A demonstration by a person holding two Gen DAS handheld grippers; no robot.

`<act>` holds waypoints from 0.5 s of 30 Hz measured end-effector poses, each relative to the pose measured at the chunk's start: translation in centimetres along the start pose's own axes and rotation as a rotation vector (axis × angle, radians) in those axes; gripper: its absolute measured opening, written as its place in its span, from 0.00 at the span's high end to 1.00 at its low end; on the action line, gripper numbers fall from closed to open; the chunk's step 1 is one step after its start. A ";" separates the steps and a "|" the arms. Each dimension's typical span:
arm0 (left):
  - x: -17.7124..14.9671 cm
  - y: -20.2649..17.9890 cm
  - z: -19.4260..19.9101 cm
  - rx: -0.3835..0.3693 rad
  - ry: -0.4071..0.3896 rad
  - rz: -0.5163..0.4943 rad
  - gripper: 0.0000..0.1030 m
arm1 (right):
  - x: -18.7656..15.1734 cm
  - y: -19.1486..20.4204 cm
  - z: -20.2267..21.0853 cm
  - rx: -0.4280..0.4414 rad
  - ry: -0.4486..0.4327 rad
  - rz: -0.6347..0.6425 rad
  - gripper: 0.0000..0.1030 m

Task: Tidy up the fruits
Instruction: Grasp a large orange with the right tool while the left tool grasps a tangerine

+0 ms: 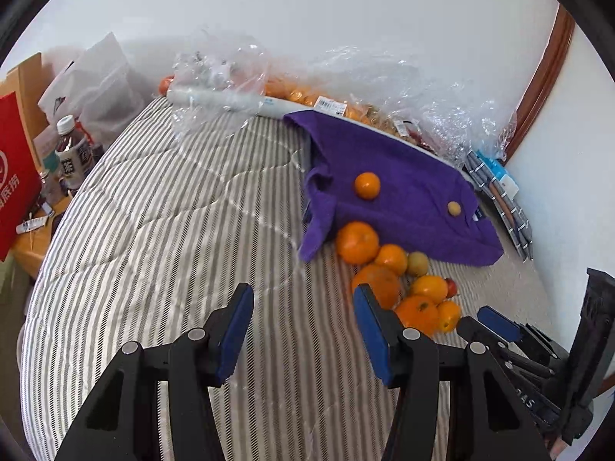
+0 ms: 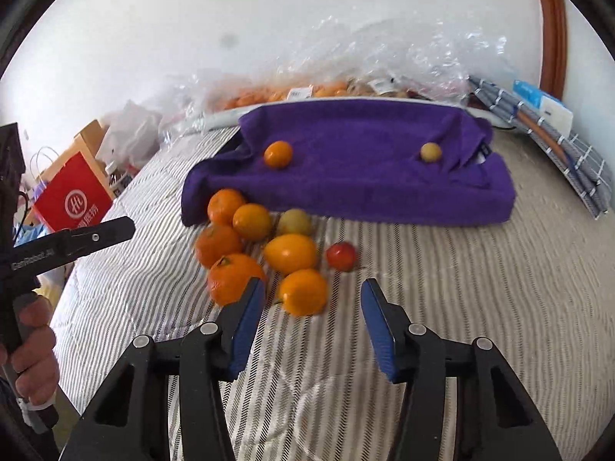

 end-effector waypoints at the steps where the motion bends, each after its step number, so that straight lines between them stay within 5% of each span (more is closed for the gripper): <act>1: -0.2 0.2 0.0 0.008 0.000 -0.006 0.50 | -0.1 0.2 -0.5 0.001 0.010 -0.001 0.52; 6: -0.6 0.3 -0.4 0.025 0.002 -0.026 0.50 | -0.4 0.4 -2.6 0.020 0.055 -0.012 0.65; 15: -0.3 -3.9 -2.7 -0.078 0.015 -0.043 0.50 | -0.8 -2.7 -0.4 -0.029 -0.008 -0.010 0.78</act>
Point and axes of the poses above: each gripper's, at about its wrist camera, not at the fingertips, and z roughly against the way its jaws point, y to its left, x to its top, the point moved 8 cm from there along -z, roughly the way its jaws point, and after that the axes turned 8 degrees about y, right-handed, at the moved point
